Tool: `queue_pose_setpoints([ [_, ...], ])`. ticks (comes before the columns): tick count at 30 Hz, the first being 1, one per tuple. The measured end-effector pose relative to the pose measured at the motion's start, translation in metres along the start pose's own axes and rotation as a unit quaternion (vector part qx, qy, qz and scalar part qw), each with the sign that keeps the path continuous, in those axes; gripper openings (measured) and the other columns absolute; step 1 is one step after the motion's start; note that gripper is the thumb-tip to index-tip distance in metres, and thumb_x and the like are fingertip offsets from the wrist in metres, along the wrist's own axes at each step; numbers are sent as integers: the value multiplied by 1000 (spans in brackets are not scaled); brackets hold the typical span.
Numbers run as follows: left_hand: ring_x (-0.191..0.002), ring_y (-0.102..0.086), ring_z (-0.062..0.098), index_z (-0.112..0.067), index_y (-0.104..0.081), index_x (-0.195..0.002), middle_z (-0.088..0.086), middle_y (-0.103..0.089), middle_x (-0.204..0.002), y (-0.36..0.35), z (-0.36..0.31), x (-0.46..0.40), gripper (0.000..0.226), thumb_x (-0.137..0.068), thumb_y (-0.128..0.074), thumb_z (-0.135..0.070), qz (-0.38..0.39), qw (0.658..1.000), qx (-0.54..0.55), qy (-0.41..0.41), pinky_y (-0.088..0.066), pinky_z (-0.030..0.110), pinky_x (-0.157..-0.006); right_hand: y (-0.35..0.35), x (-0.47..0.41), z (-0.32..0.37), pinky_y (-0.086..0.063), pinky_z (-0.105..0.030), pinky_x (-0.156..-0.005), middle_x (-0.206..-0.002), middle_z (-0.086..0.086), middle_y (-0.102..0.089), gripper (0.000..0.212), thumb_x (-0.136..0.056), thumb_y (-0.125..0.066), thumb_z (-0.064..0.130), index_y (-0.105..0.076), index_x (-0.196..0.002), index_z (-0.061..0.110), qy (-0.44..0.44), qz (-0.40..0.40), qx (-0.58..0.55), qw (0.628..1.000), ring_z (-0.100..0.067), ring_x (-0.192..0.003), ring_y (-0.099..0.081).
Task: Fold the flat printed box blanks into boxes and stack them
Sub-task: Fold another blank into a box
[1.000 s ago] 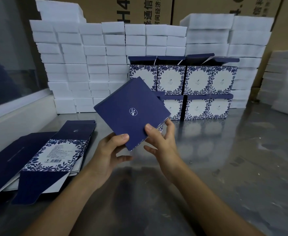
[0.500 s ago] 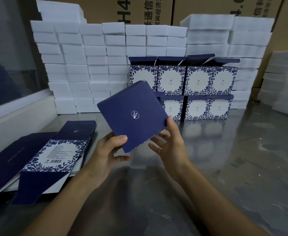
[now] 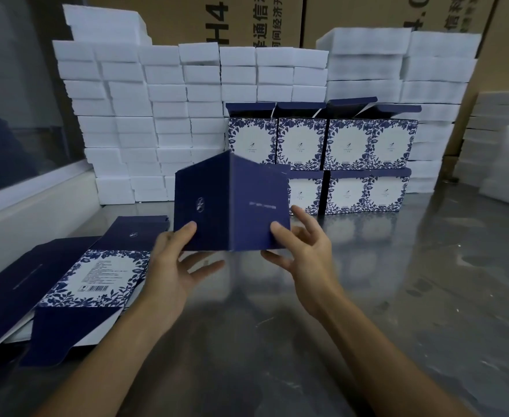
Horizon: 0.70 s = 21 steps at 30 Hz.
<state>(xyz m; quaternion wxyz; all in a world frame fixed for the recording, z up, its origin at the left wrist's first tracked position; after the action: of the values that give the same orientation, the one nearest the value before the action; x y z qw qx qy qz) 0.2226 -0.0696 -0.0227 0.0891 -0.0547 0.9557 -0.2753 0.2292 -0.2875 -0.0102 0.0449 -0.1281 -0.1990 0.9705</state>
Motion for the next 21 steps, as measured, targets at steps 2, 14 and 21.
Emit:
queue_pose_setpoints([
  [2,-100,-68,28,-15,-53,-103,8,-70,-99,11,-9,-3,27,-83,-70,-19,-50,998,-10,-36,-59,48,-77,-8,6,6,-63,-42,-75,-96,-9,-58,81,-86,-75,4,-35,-150,35,51,29,64,996,-20,-90,-68],
  [14,-87,-70,17,-26,-75,-90,-1,-74,-91,31,-28,-7,24,-98,-54,-31,-116,986,-66,-103,-57,36,-79,-48,31,4,-55,-23,-70,-108,25,-60,84,-85,-74,16,-29,-137,64,171,160,253,939,-8,-106,-64],
  [21,-76,-71,4,-45,-73,-71,-10,-75,-82,11,-38,4,42,-83,-45,-74,-100,958,-230,-140,-51,30,-68,-53,35,-2,-57,-22,-67,-120,8,-62,61,-86,-63,36,-38,-139,52,172,168,283,928,-8,-102,-65],
])
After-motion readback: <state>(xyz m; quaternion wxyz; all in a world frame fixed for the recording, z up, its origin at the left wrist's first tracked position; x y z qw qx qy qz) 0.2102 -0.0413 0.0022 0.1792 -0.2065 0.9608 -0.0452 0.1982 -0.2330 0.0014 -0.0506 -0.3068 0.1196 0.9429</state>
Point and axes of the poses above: each hand's wrist, its own x-axis away from the middle knuckle, its own y-axis out of the back of the hand, z = x × y, the point moved 9 cm from there along -x, towards the middle knuckle
